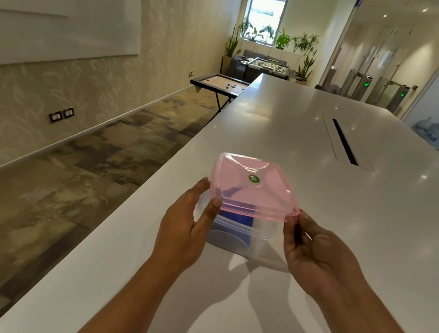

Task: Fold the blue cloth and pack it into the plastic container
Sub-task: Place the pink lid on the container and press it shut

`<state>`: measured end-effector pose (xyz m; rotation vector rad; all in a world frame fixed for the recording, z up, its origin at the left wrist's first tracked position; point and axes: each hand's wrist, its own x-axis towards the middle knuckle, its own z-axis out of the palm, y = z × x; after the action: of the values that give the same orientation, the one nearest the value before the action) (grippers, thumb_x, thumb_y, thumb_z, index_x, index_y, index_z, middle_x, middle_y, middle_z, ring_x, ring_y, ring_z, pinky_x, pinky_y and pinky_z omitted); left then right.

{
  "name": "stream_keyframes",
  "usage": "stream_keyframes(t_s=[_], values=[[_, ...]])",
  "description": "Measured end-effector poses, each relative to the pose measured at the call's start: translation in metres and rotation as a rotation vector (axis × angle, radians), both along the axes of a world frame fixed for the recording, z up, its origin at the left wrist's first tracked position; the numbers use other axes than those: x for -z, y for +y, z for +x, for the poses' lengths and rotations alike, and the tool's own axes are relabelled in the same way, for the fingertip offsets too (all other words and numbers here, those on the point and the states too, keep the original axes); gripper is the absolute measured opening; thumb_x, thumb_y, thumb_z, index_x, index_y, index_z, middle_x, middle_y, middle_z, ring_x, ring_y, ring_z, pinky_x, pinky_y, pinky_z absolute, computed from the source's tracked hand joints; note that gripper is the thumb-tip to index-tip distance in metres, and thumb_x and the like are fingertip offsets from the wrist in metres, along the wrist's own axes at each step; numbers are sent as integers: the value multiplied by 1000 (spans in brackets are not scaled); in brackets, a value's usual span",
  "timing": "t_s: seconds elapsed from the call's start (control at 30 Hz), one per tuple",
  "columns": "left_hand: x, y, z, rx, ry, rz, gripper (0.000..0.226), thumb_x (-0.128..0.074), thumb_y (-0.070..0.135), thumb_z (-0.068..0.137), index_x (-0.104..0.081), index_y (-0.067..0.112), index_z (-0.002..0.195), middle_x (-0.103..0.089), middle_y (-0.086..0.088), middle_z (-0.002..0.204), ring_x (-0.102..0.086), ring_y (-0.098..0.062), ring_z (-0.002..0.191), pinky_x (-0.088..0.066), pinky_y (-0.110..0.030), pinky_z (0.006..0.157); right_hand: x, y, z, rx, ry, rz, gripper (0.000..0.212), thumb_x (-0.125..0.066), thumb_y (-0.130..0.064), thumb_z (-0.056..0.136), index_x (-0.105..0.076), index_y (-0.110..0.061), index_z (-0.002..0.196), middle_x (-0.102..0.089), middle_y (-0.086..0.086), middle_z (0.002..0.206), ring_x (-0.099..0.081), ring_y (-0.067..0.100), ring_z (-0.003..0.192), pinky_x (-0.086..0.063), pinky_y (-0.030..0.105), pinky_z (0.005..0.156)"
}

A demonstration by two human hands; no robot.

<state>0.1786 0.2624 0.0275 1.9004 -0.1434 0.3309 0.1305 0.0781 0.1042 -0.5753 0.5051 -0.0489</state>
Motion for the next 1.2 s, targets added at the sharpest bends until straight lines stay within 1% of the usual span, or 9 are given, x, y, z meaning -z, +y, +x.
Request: stream_keyframes(t_s=[0.03, 0.17, 0.37, 0.5, 0.6, 0.83, 0.93, 1.1, 1.2], values=[[0, 0, 0, 12, -3, 3, 61, -43, 60, 85, -43, 35, 140, -50, 9, 143, -52, -17, 126, -41, -30, 99, 3, 2, 0, -7, -2, -20, 17, -58, -5, 93, -65, 2, 107, -76, 18, 75, -75, 21, 62, -60, 28, 52], [3, 3, 2, 8, 4, 17, 59, -49, 61, 84, -47, 35, 137, -53, 7, 141, -54, -18, 125, -48, -43, 100, 14, 5, 1, -24, 5, -131, 22, -60, -7, 93, -67, -1, 113, -78, 17, 91, -77, 21, 74, -62, 29, 59], [5, 6, 4, 12, -14, 8, 51, -51, 57, 85, -49, 41, 134, -50, 9, 143, -50, -16, 130, -47, -44, 101, 20, 6, 5, -18, 5, -413, 12, -62, -6, 92, -72, -5, 98, -75, 12, 92, -71, 16, 68, -58, 24, 57], [4, 7, 5, 2, -12, 31, 51, -52, 56, 85, -51, 40, 133, -49, 9, 145, -48, -15, 131, -47, -46, 102, 24, 0, 9, -13, 59, -708, 21, -68, -15, 89, -72, -13, 109, -71, 6, 106, -61, 20, 87, -48, 28, 67], [3, 9, 7, 4, -7, 62, 49, -54, 54, 86, -51, 40, 133, -47, 8, 146, -46, -16, 133, -46, -49, 102, 25, -3, 10, -12, 70, -842, 20, -68, -18, 89, -72, -16, 108, -70, 5, 107, -61, 22, 96, -48, 31, 75], [1, 12, 8, 6, -21, 191, 53, -49, 55, 86, -48, 38, 136, -44, 7, 148, -40, -17, 138, -43, -51, 105, 37, -3, 10, -20, 92, -921, 23, -68, -19, 89, -73, -15, 110, -70, 5, 104, -61, 20, 91, -50, 35, 81], [3, 13, 9, -4, -17, 244, 57, -45, 57, 85, -46, 37, 138, -42, 7, 149, -39, -18, 139, -41, -48, 107, 41, -1, 11, -17, 90, -930, 19, -69, -19, 88, -74, -17, 107, -71, 1, 99, -62, 21, 92, -51, 34, 79], [6, 15, 9, -2, -5, 235, 59, -43, 56, 85, -45, 34, 140, -42, 7, 150, -37, -17, 139, -40, -47, 108, 44, 0, 13, -15, 74, -951, 8, -68, -20, 88, -73, -24, 93, -71, 0, 96, -64, 22, 91, -53, 33, 75], [6, 14, 9, -1, -5, 227, 58, -45, 57, 85, -46, 35, 138, -43, 7, 149, -38, -17, 139, -41, -49, 107, 45, -1, 15, -19, 76, -941, 11, -68, -19, 88, -73, -18, 99, -72, 6, 100, -66, 24, 91, -55, 34, 78]])
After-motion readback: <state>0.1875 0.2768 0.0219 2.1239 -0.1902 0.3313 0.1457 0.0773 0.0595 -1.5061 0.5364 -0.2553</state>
